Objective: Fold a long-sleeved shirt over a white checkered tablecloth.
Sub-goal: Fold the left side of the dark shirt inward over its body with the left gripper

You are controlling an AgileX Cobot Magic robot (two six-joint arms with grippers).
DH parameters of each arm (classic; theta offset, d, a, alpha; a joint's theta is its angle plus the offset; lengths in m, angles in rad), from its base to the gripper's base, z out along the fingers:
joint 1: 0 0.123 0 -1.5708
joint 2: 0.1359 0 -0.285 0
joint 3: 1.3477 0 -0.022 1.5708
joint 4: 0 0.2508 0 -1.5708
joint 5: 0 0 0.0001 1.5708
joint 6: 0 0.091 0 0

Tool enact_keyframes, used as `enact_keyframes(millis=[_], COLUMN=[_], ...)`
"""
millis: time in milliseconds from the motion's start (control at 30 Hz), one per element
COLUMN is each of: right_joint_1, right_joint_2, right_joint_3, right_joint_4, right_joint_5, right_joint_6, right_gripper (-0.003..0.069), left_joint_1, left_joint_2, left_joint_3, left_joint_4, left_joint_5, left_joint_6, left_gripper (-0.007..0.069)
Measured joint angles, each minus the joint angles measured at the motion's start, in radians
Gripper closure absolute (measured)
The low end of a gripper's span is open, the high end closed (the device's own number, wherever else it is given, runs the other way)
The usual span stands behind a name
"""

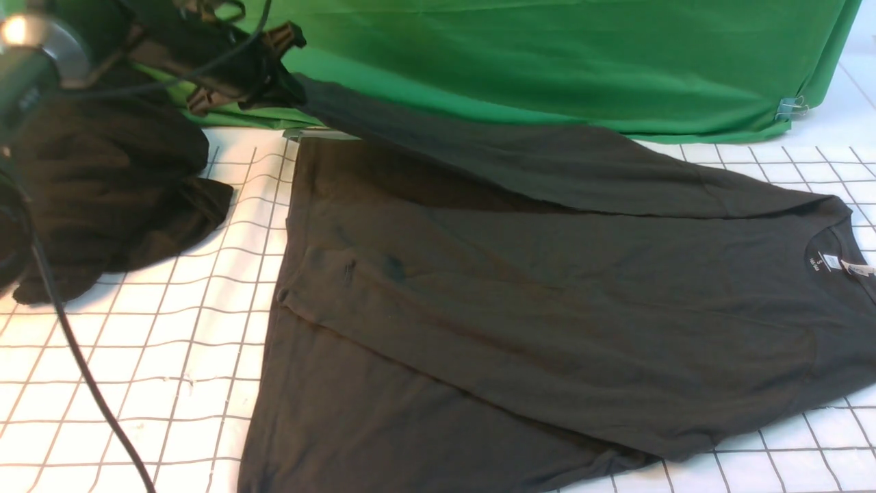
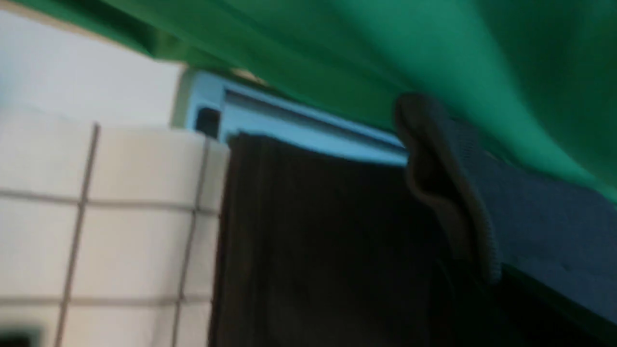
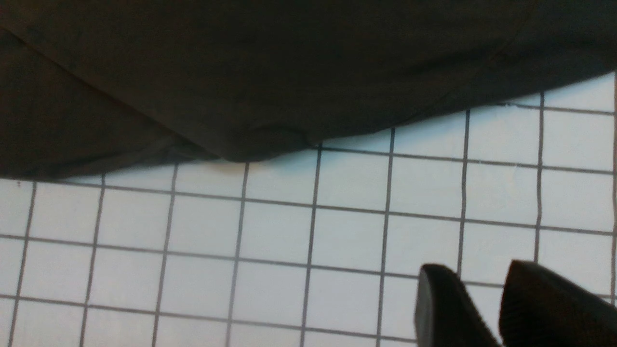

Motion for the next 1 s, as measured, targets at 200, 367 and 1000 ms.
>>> enact_keyframes(millis=[200, 367, 1000], right_joint_1=[0.0, 0.0, 0.0], right_joint_2=[0.0, 0.0, 0.0], right_joint_3=[0.0, 0.0, 0.0], right_joint_4=[0.0, 0.0, 0.0], right_joint_5=[0.03, 0.034, 0.03], right_joint_6=[0.01, -0.009, -0.018], right_gripper=[0.0474, 0.0613, 0.0632], left_joint_1=[0.001, -0.014, -0.183], left_joint_2=[-0.153, -0.326, -0.641], left_joint_3=[0.0, 0.134, 1.233], left_joint_4=[0.001, 0.025, 0.227], left_joint_5=[0.223, 0.331, -0.181], left_joint_6=[0.0, 0.0, -0.089], left_gripper=[0.0601, 0.0601, 0.0531])
